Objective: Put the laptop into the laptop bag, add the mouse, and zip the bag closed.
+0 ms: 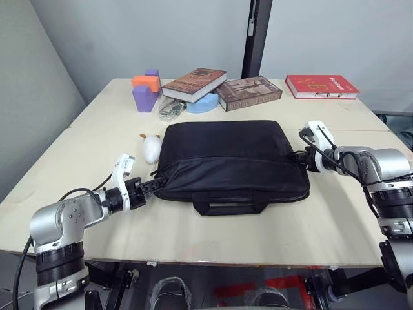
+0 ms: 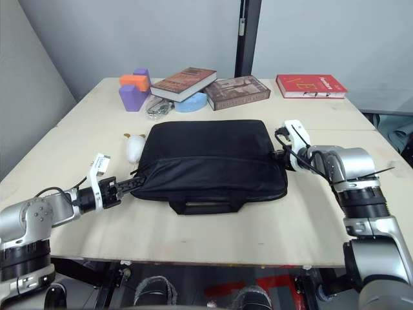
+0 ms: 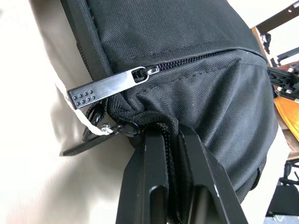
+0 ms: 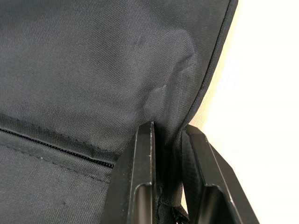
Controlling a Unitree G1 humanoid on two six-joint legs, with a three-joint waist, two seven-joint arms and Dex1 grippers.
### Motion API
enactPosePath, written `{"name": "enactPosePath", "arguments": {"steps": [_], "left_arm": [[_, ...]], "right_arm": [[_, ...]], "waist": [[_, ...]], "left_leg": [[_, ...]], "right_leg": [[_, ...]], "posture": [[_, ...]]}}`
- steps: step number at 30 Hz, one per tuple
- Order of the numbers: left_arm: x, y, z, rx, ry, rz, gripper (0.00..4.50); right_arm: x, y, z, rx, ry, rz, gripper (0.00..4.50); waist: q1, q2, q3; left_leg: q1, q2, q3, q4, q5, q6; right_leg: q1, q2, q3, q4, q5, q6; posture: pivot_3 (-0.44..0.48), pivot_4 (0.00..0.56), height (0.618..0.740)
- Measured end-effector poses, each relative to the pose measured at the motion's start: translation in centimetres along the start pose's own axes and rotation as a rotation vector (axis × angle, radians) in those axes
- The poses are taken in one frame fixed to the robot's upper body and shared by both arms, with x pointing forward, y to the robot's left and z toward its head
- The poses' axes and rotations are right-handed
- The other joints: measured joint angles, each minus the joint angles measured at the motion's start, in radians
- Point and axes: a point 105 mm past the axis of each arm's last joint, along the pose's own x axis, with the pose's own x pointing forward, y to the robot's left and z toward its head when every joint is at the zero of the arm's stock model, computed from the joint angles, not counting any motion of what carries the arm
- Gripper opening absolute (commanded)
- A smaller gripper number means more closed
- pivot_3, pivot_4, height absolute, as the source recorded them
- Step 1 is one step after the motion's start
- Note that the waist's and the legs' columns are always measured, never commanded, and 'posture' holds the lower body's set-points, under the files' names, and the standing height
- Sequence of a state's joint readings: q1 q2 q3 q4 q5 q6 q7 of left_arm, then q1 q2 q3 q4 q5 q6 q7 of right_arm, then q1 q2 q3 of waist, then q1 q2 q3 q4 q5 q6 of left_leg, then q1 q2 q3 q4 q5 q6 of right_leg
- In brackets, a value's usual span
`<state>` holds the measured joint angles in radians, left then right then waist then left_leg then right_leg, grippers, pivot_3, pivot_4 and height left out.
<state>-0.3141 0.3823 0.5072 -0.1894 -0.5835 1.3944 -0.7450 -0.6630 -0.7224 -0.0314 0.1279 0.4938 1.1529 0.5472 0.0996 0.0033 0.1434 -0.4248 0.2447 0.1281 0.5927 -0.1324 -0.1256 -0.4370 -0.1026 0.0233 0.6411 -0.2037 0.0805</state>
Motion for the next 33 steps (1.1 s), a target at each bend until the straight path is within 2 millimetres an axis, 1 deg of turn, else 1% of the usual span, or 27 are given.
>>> {"name": "enactPosePath", "arguments": {"steps": [1, 2, 6, 8, 9, 10, 14, 17, 20, 22, 23, 24, 27, 29, 33], "left_arm": [[0.1, 0.1, 0.0, 0.002, -0.003, 0.013, 0.85], [0.0, 0.4, 0.1, 0.005, -0.003, 0.032, 1.19], [0.0, 0.6, 0.6, 0.032, 0.014, 0.049, 2.67], [-0.2, 0.5, 0.7, 0.043, 0.033, 0.039, 3.28], [-0.4, 0.5, 0.8, 0.056, 0.046, 0.036, 3.35], [-0.6, 0.4, 0.9, 0.067, 0.053, 0.034, 3.35], [-2.0, 0.0, 1.8, 0.115, 0.076, 0.011, 3.35], [-3.3, 0.5, 2.4, 0.168, 0.098, 0.042, 3.35], [-4.6, 1.5, 3.8, 0.221, 0.088, 0.082, 3.35], [-5.6, 1.8, 5.3, 0.297, 0.072, 0.091, 3.35], [-6.0, 1.6, 6.2, 0.354, 0.055, 0.086, 3.35], [-6.1, 1.4, 6.7, 0.391, 0.047, 0.078, 3.35], [-6.4, 0.2, 7.9, 0.589, 0.043, 0.028, 3.35], [-6.7, -0.7, 8.0, 0.736, 0.103, -0.019, 3.35], [-6.7, -2.2, 8.2, 0.926, 0.157, -0.101, 3.35]], "right_arm": [[-0.1, 0.0, -0.1, -0.005, 0.005, 0.004, 1.6], [-0.3, 0.0, -0.2, -0.012, 0.006, 0.011, 1.97], [-0.3, 0.5, -0.2, -0.024, 0.005, 0.042, 3.35], [-0.5, 0.8, -0.2, -0.039, 0.002, 0.052, 3.99], [-0.7, 0.8, -0.3, -0.048, 0.004, 0.053, 4.37], [-1.0, 0.7, -0.2, -0.06, 0.005, 0.05, 4.49], [-2.7, 0.5, 0.3, -0.148, 0.0, 0.016, 4.49], [-4.0, 0.5, 0.5, -0.189, 0.006, 0.011, 4.49], [-6.2, 0.5, 1.5, -0.238, -0.022, 0.019, 4.49], [-7.9, 1.3, 2.4, -0.304, -0.062, 0.051, 4.49], [-8.7, 2.1, 2.6, -0.341, -0.082, 0.089, 4.49], [-9.0, 2.6, 2.6, -0.358, -0.088, 0.117, 4.49], [-9.8, 4.0, 1.7, -0.414, -0.103, 0.22, 4.49], [-10.5, 4.3, 1.2, -0.455, -0.115, 0.254, 4.49], [-12.9, 4.6, 1.2, -0.488, -0.193, 0.305, 4.49]], "waist": [[0.001, 0.0, 0.0], [0.002, 0.0, 0.0], [0.001, 0.0, 0.0], [0.001, 0.0, 0.0], [0.001, 0.0, 0.0], [0.001, 0.0, 0.0], [0.002, 0.0, 0.0], [0.002, 0.0, 0.0], [0.003, 0.0, 0.0], [0.006, 0.0, 0.0], [0.007, 0.0, 0.0], [0.008, 0.0, 0.0], [0.011, -0.001, 0.0], [0.011, -0.001, 0.0], [0.01, -0.001, 0.0]], "left_leg": [[0.002, 0.0, 0.0, 0.0, 0.0, 0.0], [0.004, 0.0, 0.0, 0.0, 0.0, 0.0], [0.004, 0.0, 0.001, 0.003, 0.0, 0.0], [0.004, 0.0, 0.001, 0.004, 0.0, 0.0], [0.004, 0.0, 0.001, 0.004, 0.0, 0.0], [0.004, 0.0, 0.001, 0.004, 0.0, 0.0], [0.004, 0.0, 0.002, 0.002, 0.0, 0.0], [0.004, 0.0, 0.002, 0.001, 0.0, 0.0], [0.004, 0.001, 0.002, 0.001, 0.0, 0.0], [0.004, 0.001, 0.002, 0.001, 0.0, 0.0], [0.004, 0.001, 0.002, 0.0, 0.0, 0.0], [0.004, 0.001, 0.002, 0.0, 0.0, 0.0], [0.004, 0.001, 0.003, 0.0, 0.0, 0.0], [0.004, 0.001, 0.003, 0.0, 0.0, 0.0], [0.005, 0.001, 0.003, 0.001, 0.0, 0.0]], "right_leg": [[0.001, 0.0, 0.0, 0.0, 0.0, 0.0], [0.003, 0.0, 0.0, 0.0, 0.0, 0.0], [0.003, 0.0, 0.002, 0.002, 0.0, 0.0], [0.002, 0.0, 0.003, 0.004, 0.0, 0.0], [0.002, 0.0, 0.003, 0.004, 0.0, 0.0], [0.002, 0.0, 0.003, 0.004, 0.0, 0.0], [0.002, 0.0, 0.003, 0.002, 0.0, 0.0], [0.001, 0.001, 0.003, 0.001, 0.0, 0.0], [0.001, 0.001, 0.003, 0.001, 0.0, 0.0], [0.002, 0.001, 0.003, 0.0, 0.0, 0.0], [0.002, 0.001, 0.003, 0.0, 0.0, 0.0], [0.002, 0.001, 0.003, -0.001, 0.0, 0.0], [0.002, 0.001, 0.003, -0.001, 0.0, 0.0], [0.002, 0.001, 0.003, -0.001, 0.0, 0.0], [0.002, 0.001, 0.003, 0.0, 0.0, 0.0]], "posture": [[0.0, 0.15, 0.725], [0.0, 0.15, 0.725], [0.0, 0.15, 0.725], [0.0, 0.15, 0.725], [0.0, 0.15, 0.725], [0.0, 0.15, 0.725], [0.0, 0.15, 0.725], [0.0, 0.15, 0.725], [0.0, 0.15, 0.725], [0.0, 0.15, 0.725], [0.0, 0.15, 0.725], [0.0, 0.15, 0.725], [0.0, 0.15, 0.725], [0.0, 0.15, 0.725], [0.0, 0.15, 0.725]]}}
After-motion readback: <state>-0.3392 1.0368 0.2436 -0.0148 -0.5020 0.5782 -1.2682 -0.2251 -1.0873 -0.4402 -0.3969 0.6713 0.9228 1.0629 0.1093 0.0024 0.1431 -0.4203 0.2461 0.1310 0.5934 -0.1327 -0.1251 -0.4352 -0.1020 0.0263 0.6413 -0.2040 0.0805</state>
